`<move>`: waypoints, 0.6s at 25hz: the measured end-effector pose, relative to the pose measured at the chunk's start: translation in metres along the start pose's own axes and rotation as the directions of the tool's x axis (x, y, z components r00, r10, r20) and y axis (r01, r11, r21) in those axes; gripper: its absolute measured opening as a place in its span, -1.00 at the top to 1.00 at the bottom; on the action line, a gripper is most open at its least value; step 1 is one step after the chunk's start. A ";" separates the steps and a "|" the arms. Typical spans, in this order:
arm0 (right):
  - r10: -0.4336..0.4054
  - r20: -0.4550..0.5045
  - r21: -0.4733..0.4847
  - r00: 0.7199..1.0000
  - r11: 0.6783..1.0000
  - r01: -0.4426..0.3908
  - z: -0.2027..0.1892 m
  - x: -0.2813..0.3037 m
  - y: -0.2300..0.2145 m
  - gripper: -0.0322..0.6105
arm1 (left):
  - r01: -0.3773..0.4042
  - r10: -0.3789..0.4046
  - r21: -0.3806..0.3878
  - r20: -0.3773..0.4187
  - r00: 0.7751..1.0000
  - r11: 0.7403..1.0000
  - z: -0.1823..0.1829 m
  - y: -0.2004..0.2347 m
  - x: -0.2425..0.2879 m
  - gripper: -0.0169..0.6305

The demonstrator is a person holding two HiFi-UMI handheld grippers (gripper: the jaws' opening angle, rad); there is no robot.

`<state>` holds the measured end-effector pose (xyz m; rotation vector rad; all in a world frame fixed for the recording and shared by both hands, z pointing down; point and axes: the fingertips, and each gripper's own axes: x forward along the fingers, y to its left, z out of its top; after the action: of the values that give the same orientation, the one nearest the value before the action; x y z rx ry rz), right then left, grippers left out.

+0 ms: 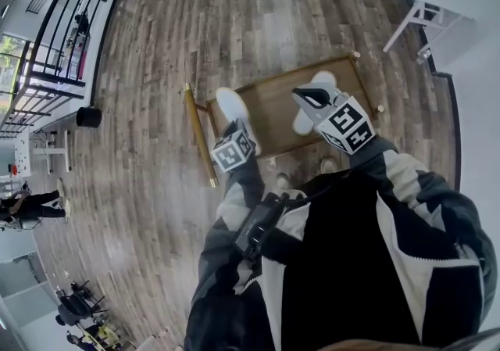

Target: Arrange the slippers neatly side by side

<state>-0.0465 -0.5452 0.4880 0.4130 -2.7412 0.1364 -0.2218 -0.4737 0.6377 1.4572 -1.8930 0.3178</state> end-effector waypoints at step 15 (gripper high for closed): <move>0.025 -0.009 0.003 1.000 1.000 -0.025 -0.003 0.017 0.021 0.89 | -0.073 0.073 -0.016 -0.043 0.996 0.997 -0.027 0.059 -0.004 0.85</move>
<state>-0.0671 -0.5293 0.4959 0.3781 -2.7381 0.1482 -0.2648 -0.4353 0.6672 1.3617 -1.9132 0.3633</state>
